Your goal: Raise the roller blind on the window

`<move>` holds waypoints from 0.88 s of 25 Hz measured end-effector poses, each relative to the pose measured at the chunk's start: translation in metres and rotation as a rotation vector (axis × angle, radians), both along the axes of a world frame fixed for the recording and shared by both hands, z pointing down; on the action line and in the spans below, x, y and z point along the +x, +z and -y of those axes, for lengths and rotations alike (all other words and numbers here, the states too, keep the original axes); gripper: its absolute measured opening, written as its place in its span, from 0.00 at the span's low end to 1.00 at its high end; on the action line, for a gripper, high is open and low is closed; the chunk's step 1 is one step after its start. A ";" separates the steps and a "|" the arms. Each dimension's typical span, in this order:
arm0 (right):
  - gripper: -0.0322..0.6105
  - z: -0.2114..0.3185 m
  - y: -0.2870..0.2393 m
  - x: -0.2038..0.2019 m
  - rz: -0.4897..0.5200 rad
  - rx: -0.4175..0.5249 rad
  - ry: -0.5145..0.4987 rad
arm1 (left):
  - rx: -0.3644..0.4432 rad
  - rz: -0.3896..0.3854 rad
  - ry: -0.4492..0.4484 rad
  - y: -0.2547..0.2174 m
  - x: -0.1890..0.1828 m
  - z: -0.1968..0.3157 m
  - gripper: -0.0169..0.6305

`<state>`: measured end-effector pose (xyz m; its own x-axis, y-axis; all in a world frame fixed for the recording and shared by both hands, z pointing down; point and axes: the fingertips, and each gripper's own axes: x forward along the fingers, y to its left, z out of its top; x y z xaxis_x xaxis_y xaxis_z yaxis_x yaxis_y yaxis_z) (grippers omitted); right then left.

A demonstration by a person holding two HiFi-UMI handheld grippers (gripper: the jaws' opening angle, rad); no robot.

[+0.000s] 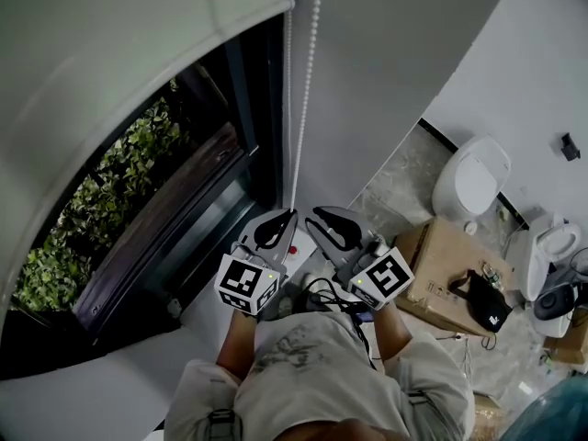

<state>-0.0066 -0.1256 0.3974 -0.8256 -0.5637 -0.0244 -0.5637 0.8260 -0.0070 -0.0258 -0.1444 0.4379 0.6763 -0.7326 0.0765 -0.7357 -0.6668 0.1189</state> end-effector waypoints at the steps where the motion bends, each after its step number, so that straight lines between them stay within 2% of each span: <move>1: 0.19 0.002 -0.011 -0.001 0.013 0.020 -0.010 | 0.000 0.000 0.001 0.000 0.001 0.000 0.04; 7: 0.19 0.015 -0.063 -0.010 0.066 0.111 -0.029 | 0.004 0.000 0.008 0.001 0.005 -0.002 0.04; 15: 0.19 0.024 -0.087 -0.022 0.058 0.139 -0.066 | 0.007 -0.002 0.008 0.000 0.008 -0.003 0.04; 16: 0.18 0.025 -0.088 -0.023 0.052 0.141 -0.066 | 0.006 -0.002 0.008 0.000 0.008 -0.003 0.04; 18: 0.09 0.025 -0.088 -0.025 0.037 0.143 -0.069 | 0.007 -0.003 0.007 0.000 0.009 -0.003 0.04; 22: 0.07 0.024 -0.087 -0.026 0.041 0.147 -0.064 | 0.007 -0.011 0.004 0.000 0.009 -0.002 0.04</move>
<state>-0.0325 -0.1493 0.3100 -0.8566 -0.4975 -0.1371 -0.5113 0.8542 0.0948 -0.0171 -0.1426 0.4375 0.6801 -0.7303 0.0639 -0.7316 -0.6706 0.1224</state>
